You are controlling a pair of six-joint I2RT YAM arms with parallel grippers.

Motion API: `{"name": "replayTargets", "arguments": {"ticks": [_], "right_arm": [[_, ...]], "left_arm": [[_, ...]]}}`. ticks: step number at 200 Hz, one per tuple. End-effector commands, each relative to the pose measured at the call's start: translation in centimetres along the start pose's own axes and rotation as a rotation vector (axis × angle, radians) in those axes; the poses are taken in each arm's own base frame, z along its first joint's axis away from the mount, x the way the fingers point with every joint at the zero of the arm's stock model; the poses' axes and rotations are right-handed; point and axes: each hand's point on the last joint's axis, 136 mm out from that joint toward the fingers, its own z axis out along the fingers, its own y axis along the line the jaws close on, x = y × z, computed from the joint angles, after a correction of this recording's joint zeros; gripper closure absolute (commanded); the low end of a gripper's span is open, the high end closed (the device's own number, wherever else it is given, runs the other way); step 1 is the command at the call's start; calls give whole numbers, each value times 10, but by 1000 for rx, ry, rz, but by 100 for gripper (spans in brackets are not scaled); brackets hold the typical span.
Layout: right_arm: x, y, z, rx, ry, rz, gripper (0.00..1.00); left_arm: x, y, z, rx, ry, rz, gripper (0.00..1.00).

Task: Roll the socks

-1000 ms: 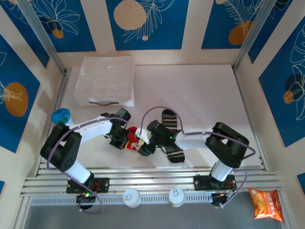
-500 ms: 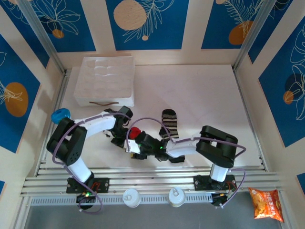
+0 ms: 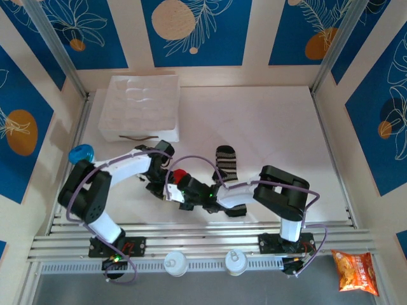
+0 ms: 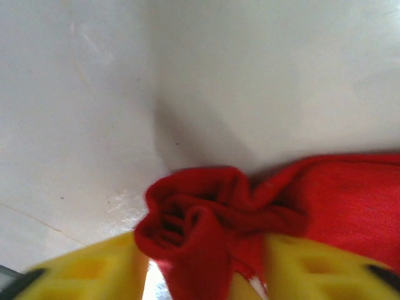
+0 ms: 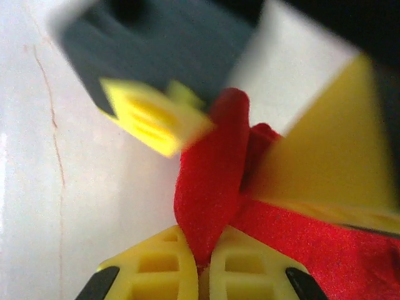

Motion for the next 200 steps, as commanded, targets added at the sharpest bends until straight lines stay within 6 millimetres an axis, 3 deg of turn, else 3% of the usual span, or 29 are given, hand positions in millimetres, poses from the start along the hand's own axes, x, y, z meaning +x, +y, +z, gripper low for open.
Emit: {"name": "replayTargets", "arguments": {"ticks": [1, 11, 28, 75, 98, 151, 200], "right_arm": [[36, 14, 1, -136, 97, 184, 100], [36, 16, 0, -190, 95, 249, 100], [35, 17, -2, -268, 91, 331, 100], [35, 6, -1, -502, 95, 680, 100], [35, 2, 1, -601, 115, 803, 100], [44, 1, 6, -652, 126, 883, 100], [47, 7, 5, -614, 124, 818, 100]], "left_arm": [[-13, -7, -32, 139, -84, -17, 30], [-19, -6, -39, 190, -100, -15, 21], [-26, -3, -43, 269, -107, -20, 20], [-13, 2, -30, 365, -23, 16, 33], [-9, -5, -27, 409, -26, 27, 42], [1, -10, 7, 357, 4, 79, 58], [5, -12, 23, 288, 0, 121, 61]]}}
